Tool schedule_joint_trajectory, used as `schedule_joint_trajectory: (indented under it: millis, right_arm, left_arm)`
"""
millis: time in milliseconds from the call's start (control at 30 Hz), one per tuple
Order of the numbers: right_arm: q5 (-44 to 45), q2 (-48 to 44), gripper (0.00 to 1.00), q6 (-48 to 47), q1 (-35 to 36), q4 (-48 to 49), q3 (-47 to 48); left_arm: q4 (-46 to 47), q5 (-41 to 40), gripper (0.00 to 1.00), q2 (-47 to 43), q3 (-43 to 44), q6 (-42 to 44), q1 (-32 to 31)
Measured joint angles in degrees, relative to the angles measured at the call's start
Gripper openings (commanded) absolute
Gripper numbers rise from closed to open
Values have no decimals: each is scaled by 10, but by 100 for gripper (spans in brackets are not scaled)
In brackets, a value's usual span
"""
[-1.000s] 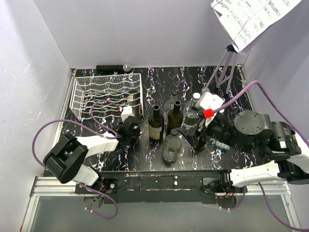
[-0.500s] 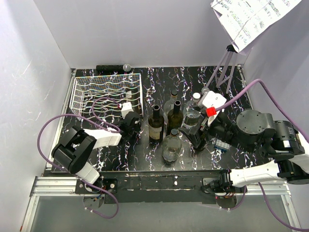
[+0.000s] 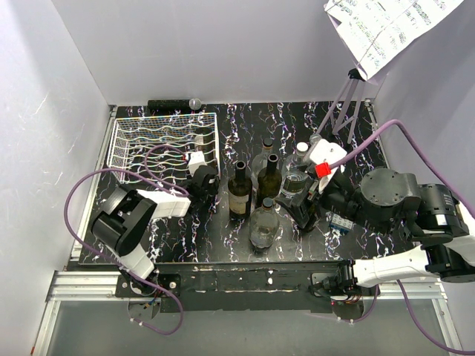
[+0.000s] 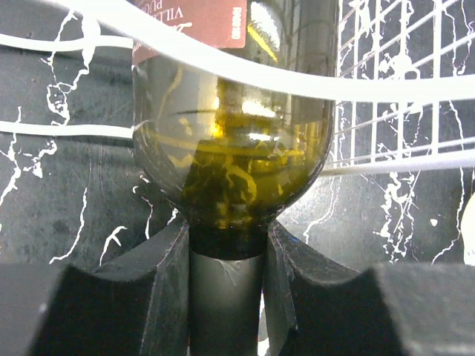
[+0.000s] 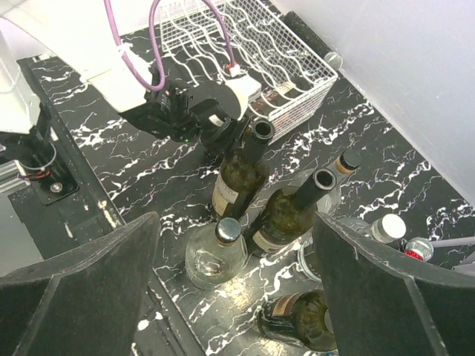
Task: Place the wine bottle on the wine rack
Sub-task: Place the wine bottle in the wine rack.
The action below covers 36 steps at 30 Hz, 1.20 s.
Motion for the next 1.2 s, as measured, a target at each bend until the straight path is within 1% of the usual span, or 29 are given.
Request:
schedule_joint_trajectory:
  millis: [100, 133, 167, 267, 367, 500, 533, 567, 600, 867, 1133, 1167, 1200]
  right_arm:
    - [-2, 6, 90, 8, 0, -10, 12]
    - [-2, 8, 91, 9, 0, -11, 14]
    - [-3, 9, 90, 10, 0, -11, 15]
    - [-7, 10, 90, 12, 0, -12, 17]
    - [-7, 11, 90, 14, 0, -12, 17]
    - [-7, 13, 91, 14, 0, -12, 17]
    - [-7, 14, 91, 14, 0, -12, 17]
    - [-7, 14, 91, 14, 0, -12, 17]
    - [-7, 14, 91, 15, 0, -12, 17]
    - [-6, 13, 92, 21, 0, -12, 16]
    - [-6, 9, 92, 22, 0, -10, 0]
    - [-7, 7, 92, 22, 0, -10, -3]
    - [-7, 6, 92, 22, 0, -9, -6]
  left_arm:
    - [9, 2, 13, 9, 5, 7, 5]
    - [11, 2, 15, 11, 5, 8, 6]
    - [12, 2, 20, 13, 7, 9, 7]
    - [12, 4, 24, 17, 12, 11, 9]
    - [13, 4, 48, 21, 16, 13, 10]
    - [29, 0, 75, 24, 24, 19, 11]
    - [36, -1, 83, 24, 26, 19, 12]
    - [40, -1, 95, 23, 26, 19, 13]
    - [42, -1, 98, 21, 25, 18, 13]
    - [45, 10, 98, -40, 2, 18, 14]
    - [14, 49, 98, -160, -44, 29, 12]
    - [8, 56, 96, -179, -52, 31, 12]
    - [4, 61, 91, -198, -61, 32, 12]
